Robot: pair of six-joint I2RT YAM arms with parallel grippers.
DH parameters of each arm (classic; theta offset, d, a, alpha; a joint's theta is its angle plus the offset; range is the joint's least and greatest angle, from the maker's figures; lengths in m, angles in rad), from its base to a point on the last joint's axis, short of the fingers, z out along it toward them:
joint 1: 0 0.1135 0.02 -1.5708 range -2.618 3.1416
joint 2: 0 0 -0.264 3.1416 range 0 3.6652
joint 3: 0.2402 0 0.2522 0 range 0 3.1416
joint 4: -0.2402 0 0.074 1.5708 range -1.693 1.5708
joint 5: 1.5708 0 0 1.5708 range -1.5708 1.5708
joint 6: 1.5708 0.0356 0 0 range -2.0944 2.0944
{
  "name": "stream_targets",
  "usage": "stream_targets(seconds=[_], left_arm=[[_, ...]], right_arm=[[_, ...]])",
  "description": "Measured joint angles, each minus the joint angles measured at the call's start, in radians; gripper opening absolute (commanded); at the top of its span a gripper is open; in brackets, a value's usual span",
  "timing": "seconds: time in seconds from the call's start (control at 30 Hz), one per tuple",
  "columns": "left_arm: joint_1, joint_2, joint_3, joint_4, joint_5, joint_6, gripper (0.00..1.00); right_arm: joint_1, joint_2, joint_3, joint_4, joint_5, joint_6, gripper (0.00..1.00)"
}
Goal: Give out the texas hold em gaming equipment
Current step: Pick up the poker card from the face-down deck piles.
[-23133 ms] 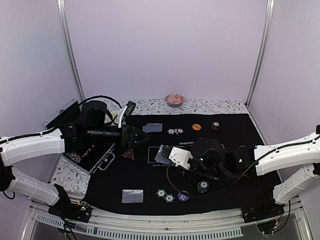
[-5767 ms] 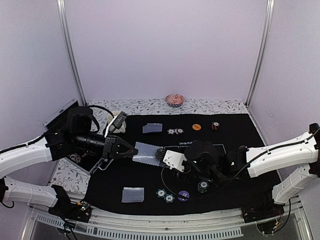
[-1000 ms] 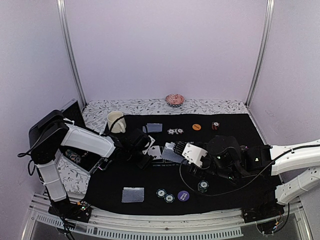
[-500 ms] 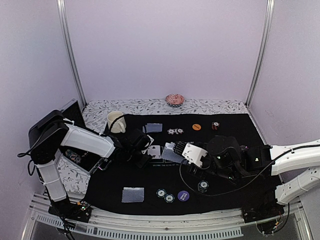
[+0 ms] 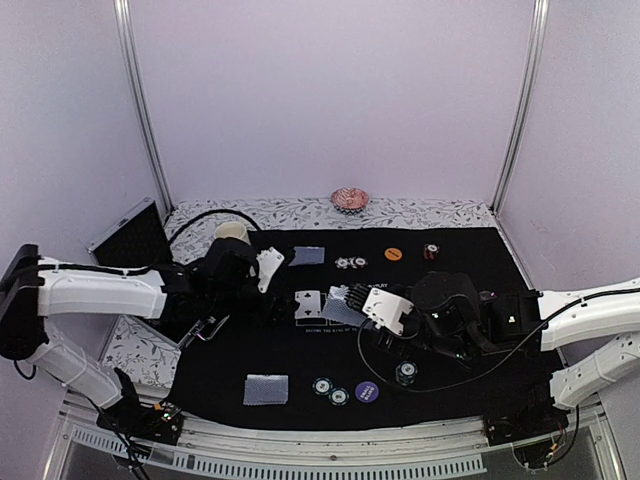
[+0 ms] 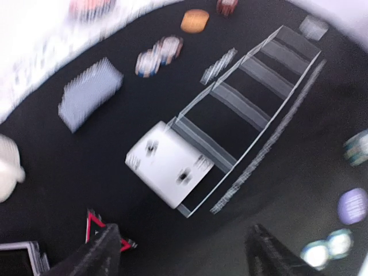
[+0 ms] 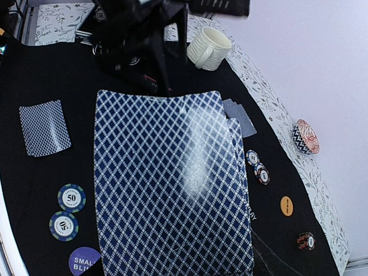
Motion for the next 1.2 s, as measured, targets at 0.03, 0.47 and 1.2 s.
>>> stream_targets(seconds=[0.03, 0.47, 1.2], left_arm=[[0.001, -0.050, -0.004, 0.012, 0.025, -0.007, 0.85], [0.008, -0.168, 0.141, 0.036, 0.449, -0.254, 0.98], [0.002, -0.043, 0.164, -0.051, 0.579, -0.296, 0.58]], right_arm=[[0.000, 0.004, 0.002, 0.000, 0.000, -0.003, 0.57], [-0.003, 0.069, 0.035, 0.013, -0.027, -0.024, 0.56], [-0.003, 0.087, 0.051, 0.031, -0.044, -0.030, 0.56]])
